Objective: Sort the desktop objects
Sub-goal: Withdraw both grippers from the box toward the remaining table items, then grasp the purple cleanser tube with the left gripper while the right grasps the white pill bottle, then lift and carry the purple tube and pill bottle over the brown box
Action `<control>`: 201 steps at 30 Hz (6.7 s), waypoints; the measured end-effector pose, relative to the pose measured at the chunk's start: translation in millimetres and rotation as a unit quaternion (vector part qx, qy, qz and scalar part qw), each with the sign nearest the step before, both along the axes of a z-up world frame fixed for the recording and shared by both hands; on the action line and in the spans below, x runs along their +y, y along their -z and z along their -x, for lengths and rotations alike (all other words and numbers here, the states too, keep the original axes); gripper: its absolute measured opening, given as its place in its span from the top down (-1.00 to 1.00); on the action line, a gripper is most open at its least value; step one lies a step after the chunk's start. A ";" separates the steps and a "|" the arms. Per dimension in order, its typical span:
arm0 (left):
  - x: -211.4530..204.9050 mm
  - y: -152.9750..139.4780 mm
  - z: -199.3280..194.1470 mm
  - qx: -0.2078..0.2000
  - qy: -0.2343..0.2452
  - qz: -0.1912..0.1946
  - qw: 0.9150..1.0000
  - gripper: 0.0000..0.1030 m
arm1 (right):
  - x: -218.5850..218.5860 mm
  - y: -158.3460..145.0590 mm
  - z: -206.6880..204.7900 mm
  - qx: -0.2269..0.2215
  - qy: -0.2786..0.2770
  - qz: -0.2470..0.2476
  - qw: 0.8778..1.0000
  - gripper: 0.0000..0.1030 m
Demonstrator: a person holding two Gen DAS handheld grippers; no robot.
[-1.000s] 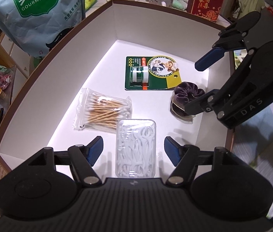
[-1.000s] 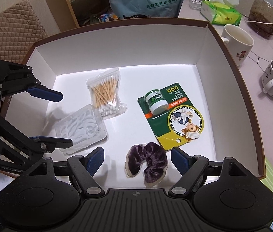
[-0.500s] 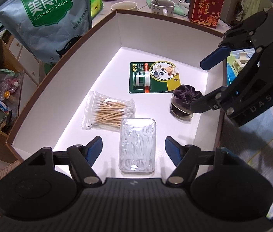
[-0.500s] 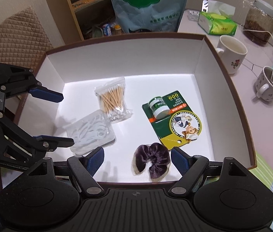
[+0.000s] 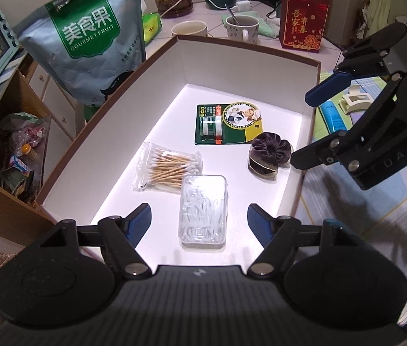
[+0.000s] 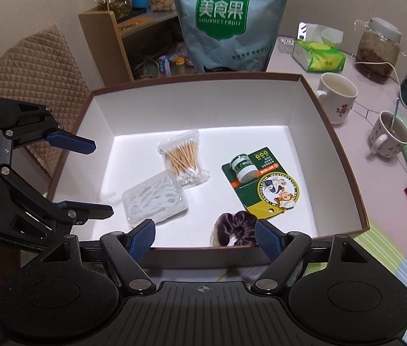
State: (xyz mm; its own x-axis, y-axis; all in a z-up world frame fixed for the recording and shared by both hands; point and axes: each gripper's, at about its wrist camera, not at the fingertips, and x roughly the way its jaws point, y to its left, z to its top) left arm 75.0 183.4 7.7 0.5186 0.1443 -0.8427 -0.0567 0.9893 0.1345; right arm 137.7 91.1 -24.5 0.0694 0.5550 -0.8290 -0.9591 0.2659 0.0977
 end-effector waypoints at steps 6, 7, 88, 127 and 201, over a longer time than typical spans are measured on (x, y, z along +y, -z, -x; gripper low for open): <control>-16.2 -8.5 11.3 -0.009 -0.004 -0.005 1.000 -0.42 | -30.2 -9.0 10.5 0.006 0.014 -0.026 1.000 -0.53; -20.6 -9.6 12.7 -0.010 -0.003 -0.005 1.000 -0.43 | -36.8 -10.0 11.4 0.008 0.018 -0.029 0.999 -0.53; -240.9 122.0 -132.7 0.079 0.128 0.057 0.987 0.45 | -303.5 82.0 -127.3 0.091 0.295 -0.035 0.951 -0.52; -211.0 116.0 -79.8 0.079 0.058 0.063 0.993 0.17 | -276.6 106.5 -91.9 0.079 0.240 0.018 0.967 -0.17; 58.3 -5.1 -7.7 -0.034 -0.035 -0.020 0.999 0.46 | 20.5 -11.0 -37.2 0.065 0.072 -0.089 0.991 0.50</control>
State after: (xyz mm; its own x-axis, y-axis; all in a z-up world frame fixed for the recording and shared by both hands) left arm 82.7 241.8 12.8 0.5615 0.2161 -0.7988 -0.1363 0.9763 0.1683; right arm 174.9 111.6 -13.6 0.0578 0.6848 -0.7264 -0.8882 0.3675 0.2758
